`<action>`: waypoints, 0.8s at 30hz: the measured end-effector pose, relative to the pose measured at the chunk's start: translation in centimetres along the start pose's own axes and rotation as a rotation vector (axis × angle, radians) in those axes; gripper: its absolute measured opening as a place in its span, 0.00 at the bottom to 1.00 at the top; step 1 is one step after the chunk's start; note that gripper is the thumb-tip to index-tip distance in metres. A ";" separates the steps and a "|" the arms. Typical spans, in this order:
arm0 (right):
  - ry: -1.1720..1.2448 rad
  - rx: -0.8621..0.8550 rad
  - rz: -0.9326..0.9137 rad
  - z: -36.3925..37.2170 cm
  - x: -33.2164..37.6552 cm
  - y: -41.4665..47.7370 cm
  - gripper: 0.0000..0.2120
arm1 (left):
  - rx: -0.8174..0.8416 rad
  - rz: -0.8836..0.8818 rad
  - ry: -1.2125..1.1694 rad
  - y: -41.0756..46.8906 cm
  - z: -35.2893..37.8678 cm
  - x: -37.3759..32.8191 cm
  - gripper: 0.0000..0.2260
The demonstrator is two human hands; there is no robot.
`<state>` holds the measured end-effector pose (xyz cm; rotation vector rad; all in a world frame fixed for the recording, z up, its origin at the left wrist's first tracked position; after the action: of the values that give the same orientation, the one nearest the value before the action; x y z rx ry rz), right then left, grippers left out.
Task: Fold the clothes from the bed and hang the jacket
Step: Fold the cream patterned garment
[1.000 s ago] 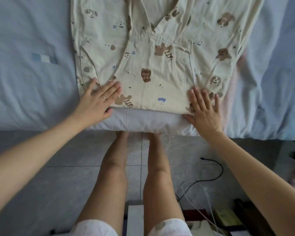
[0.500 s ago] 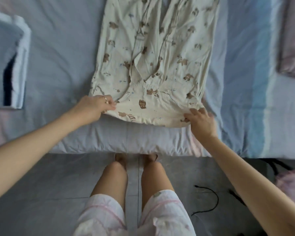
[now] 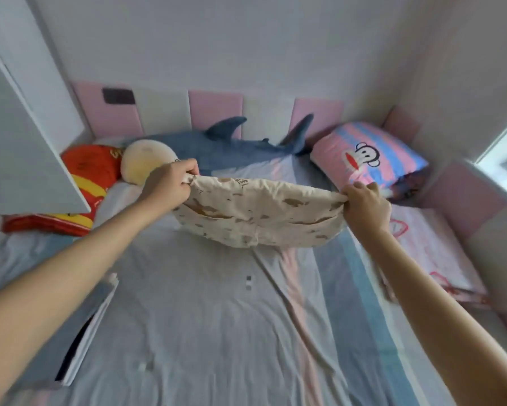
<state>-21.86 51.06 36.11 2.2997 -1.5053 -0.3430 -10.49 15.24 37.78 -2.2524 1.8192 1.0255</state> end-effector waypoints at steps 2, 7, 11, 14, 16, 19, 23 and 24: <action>0.028 -0.147 0.004 -6.1 -0.7 4.3 0.09 | -0.111 0.108 -0.050 3.4 -5.4 -4.5 0.11; 0.212 -0.430 0.016 -19.2 -1.7 12.0 0.10 | -0.332 0.351 -0.159 8.4 -17.0 -14.5 0.07; 0.384 -0.457 -0.078 -24.8 -0.8 17.0 0.09 | -0.296 0.461 -0.248 9.9 -21.4 -20.9 0.14; 0.450 -0.390 -0.278 -27.7 3.1 18.6 0.06 | -0.193 0.511 -0.299 9.6 -22.4 -25.1 0.14; 0.484 -0.307 -0.445 -29.4 6.8 18.3 0.03 | -0.122 0.499 -0.314 9.4 -21.9 -27.0 0.13; 0.574 -0.229 -0.592 -32.1 11.2 16.6 0.06 | -0.068 0.481 -0.360 8.9 -20.8 -29.0 0.17; 0.601 -0.262 -0.702 -33.1 13.1 15.7 0.11 | -0.042 0.452 -0.473 8.1 -19.7 -29.5 0.16; 0.628 -0.274 -0.702 -33.1 12.9 15.6 0.11 | -0.050 0.448 -0.503 7.8 -19.7 -29.4 0.16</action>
<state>-16.46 39.32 72.71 2.3181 -0.3160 0.0155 -10.88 28.95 71.36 -1.4286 2.0928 1.5414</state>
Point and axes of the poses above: each hand's wrist, its own y-axis towards the middle knuckle, its own z-axis out of the palm, x = y × z, the point moved 9 cm from there along y, towards the middle knuckle, and after that the axes turned 7 degrees about -z, right-handed, at the moved point
